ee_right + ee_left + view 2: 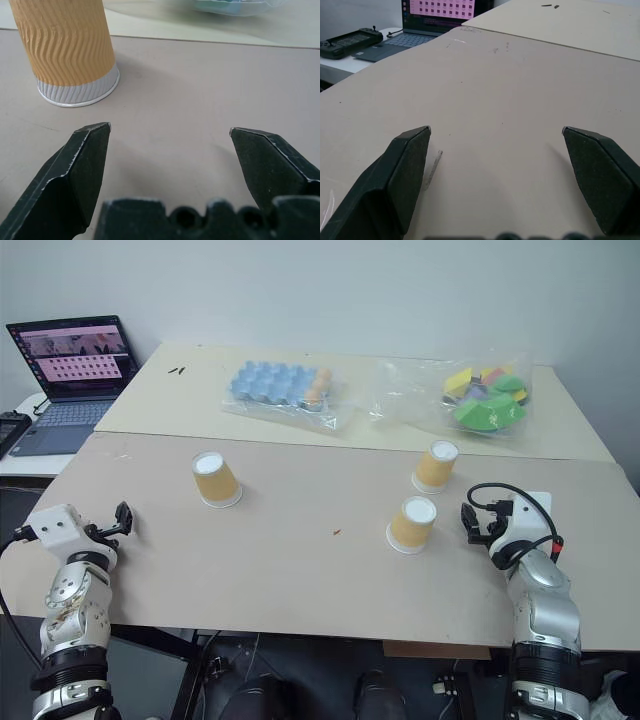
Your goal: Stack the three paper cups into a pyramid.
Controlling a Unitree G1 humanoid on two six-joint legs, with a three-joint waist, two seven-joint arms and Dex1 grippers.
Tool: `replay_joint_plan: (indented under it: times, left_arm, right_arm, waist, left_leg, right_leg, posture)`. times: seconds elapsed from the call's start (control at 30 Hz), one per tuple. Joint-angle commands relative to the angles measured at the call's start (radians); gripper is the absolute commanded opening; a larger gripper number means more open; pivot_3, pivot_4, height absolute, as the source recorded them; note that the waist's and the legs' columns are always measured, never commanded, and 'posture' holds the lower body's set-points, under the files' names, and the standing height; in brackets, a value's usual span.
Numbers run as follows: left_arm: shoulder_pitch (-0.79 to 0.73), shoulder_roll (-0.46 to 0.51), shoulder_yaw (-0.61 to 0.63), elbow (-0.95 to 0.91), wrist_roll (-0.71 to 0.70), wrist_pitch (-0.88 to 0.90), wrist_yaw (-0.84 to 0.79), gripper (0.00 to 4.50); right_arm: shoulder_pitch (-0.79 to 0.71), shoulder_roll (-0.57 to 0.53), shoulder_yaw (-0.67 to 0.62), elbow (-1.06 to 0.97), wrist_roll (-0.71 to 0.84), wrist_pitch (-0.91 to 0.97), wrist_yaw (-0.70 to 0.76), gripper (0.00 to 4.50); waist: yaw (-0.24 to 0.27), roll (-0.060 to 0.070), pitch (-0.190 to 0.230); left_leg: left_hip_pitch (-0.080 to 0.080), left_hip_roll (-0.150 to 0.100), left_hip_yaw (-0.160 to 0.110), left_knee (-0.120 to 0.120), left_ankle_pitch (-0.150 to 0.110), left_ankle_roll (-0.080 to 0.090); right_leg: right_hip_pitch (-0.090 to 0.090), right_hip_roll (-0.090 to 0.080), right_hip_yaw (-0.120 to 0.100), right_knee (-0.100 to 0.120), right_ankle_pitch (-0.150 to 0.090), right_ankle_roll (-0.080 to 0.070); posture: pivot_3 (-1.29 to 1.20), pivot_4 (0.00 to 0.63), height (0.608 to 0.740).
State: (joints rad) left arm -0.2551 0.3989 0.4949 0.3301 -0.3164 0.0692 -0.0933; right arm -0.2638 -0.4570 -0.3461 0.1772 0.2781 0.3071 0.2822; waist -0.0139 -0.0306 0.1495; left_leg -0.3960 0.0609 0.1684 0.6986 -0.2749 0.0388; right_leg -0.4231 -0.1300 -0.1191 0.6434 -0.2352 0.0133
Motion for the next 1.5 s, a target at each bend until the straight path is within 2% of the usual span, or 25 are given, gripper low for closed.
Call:
replay_joint_plan:
  times: [0.03, 0.07, 0.17, 0.27, 0.33, 0.43, 0.5, 0.6, 0.73, 0.8, 0.9, 1.1, 1.5]
  left_arm:
    - [-0.014, 0.014, -0.017, -0.032, -0.004, -0.025, -0.049, 4.50]
    - [-0.018, 0.018, -0.030, -0.036, -0.016, -0.023, -0.086, 4.50]
    - [0.062, 0.025, -0.111, -0.207, -0.095, 0.017, -0.296, 4.50]
    - [0.142, 0.059, -0.150, -0.346, -0.155, 0.078, -0.418, 4.50]
    - [0.209, 0.105, -0.183, -0.470, -0.195, 0.138, -0.502, 4.50]
    - [0.323, 0.232, -0.258, -0.684, -0.232, 0.221, -0.651, 4.50]
    - [0.336, 0.265, -0.281, -0.736, -0.248, 0.252, -0.676, 4.50]
    - [0.307, 0.292, -0.313, -0.765, -0.256, 0.291, -0.701, 4.50]
    - [0.249, 0.291, -0.340, -0.762, -0.259, 0.335, -0.708, 4.50]
    - [0.234, 0.286, -0.350, -0.760, -0.256, 0.347, -0.715, 4.50]
    - [0.221, 0.280, -0.374, -0.770, -0.249, 0.354, -0.724, 4.50]
    - [0.203, 0.274, -0.378, -0.767, -0.234, 0.350, -0.713, 4.50]
    - [0.210, 0.275, -0.348, -0.797, -0.246, 0.379, -0.676, 4.50]
  right_arm:
    - [-0.014, -0.005, -0.011, -0.041, -0.002, -0.027, -0.009, 4.47]
    - [-0.014, 0.002, -0.005, -0.045, -0.004, -0.027, -0.012, 4.47]
    - [-0.013, 0.003, 0.000, -0.047, -0.007, -0.025, -0.014, 4.47]
    - [-0.014, -0.007, -0.002, -0.043, -0.006, -0.024, -0.011, 4.47]
    - [-0.013, -0.023, -0.010, -0.038, -0.004, -0.020, 0.000, 4.47]
    - [0.001, -0.122, -0.012, -0.036, -0.009, -0.007, 0.095, 4.47]
    - [0.016, -0.198, -0.008, -0.020, -0.004, -0.006, 0.181, 4.47]
    - [0.055, -0.338, -0.038, -0.046, 0.090, 0.066, 0.402, 4.47]
    - [0.188, -0.464, -0.039, -0.245, 0.284, 0.164, 0.734, 4.47]
    - [0.207, -0.490, -0.021, -0.301, 0.328, 0.204, 0.796, 4.47]
    - [0.131, -0.467, 0.041, -0.324, 0.328, 0.235, 0.777, 4.47]
    - [-0.003, -0.388, 0.168, -0.289, 0.258, 0.210, 0.720, 4.47]
    - [-0.121, -0.313, 0.234, -0.154, 0.170, 0.146, 0.703, 4.47]
  waist:
    - [0.000, 0.000, 0.000]
    - [0.001, 0.000, 0.000]
    - [0.000, 0.000, 0.000]
    - [-0.001, 0.000, 0.000]
    - [-0.004, 0.001, 0.000]
    - [-0.006, 0.003, 0.001]
    - [0.003, 0.009, -0.001]
    - [0.012, 0.011, -0.001]
    - [0.017, 0.012, -0.002]
    - [0.006, 0.013, -0.002]
    - [-0.005, 0.012, -0.002]
    - [0.003, 0.012, -0.002]
    - [0.012, 0.012, -0.002]
  left_leg:
    - [0.000, 0.000, 0.000, 0.000, 0.000, 0.000]
    - [0.000, 0.000, 0.000, 0.000, 0.000, 0.000]
    - [0.000, 0.000, 0.000, 0.000, 0.000, 0.000]
    - [-0.001, 0.000, 0.000, 0.000, 0.000, 0.000]
    - [-0.001, 0.000, 0.000, -0.001, 0.000, 0.000]
    - [-0.001, 0.001, 0.001, -0.001, 0.000, 0.000]
    - [-0.001, 0.000, 0.001, -0.001, 0.000, 0.000]
    - [0.002, 0.000, 0.000, -0.001, 0.000, 0.000]
    - [0.003, 0.001, 0.000, -0.002, -0.001, 0.001]
    - [0.004, 0.001, 0.000, -0.002, -0.001, 0.001]
    - [0.006, 0.001, 0.001, -0.002, -0.002, 0.003]
    - [0.005, 0.001, 0.001, -0.002, -0.002, 0.003]
    - [0.004, 0.000, 0.002, 0.000, -0.002, 0.003]
  right_leg:
    - [0.000, 0.000, 0.000, 0.000, 0.000, 0.000]
    - [0.000, 0.000, 0.000, 0.000, 0.000, 0.000]
    - [0.000, 0.000, 0.000, 0.000, 0.000, 0.000]
    - [0.000, 0.000, 0.000, 0.000, 0.000, 0.000]
    - [-0.001, 0.000, 0.000, 0.000, 0.000, 0.000]
    - [-0.001, 0.000, 0.001, -0.001, 0.000, 0.000]
    - [-0.001, 0.000, 0.002, -0.001, 0.000, 0.000]
    - [0.001, 0.000, 0.002, -0.001, 0.000, 0.000]
    - [0.002, 0.000, 0.002, -0.001, 0.000, 0.000]
    - [0.003, 0.001, 0.003, -0.001, 0.000, 0.000]
    - [0.004, 0.001, 0.006, -0.002, 0.001, -0.001]
    - [0.002, 0.001, 0.006, -0.001, 0.001, -0.001]
    - [0.002, 0.001, 0.006, -0.003, 0.001, 0.000]
  posture:
    - [0.00, 0.150, 0.733]
    - [0.00, 0.150, 0.733]
    - [0.00, 0.150, 0.733]
    - [0.00, 0.150, 0.733]
    - [0.00, 0.150, 0.733]
    - [0.00, 0.150, 0.733]
    - [0.00, 0.150, 0.733]
    - [0.00, 0.150, 0.733]
    - [0.00, 0.150, 0.733]
    - [0.00, 0.150, 0.733]
    - [0.00, 0.150, 0.733]
    - [0.00, 0.150, 0.733]
    - [0.00, 0.150, 0.733]
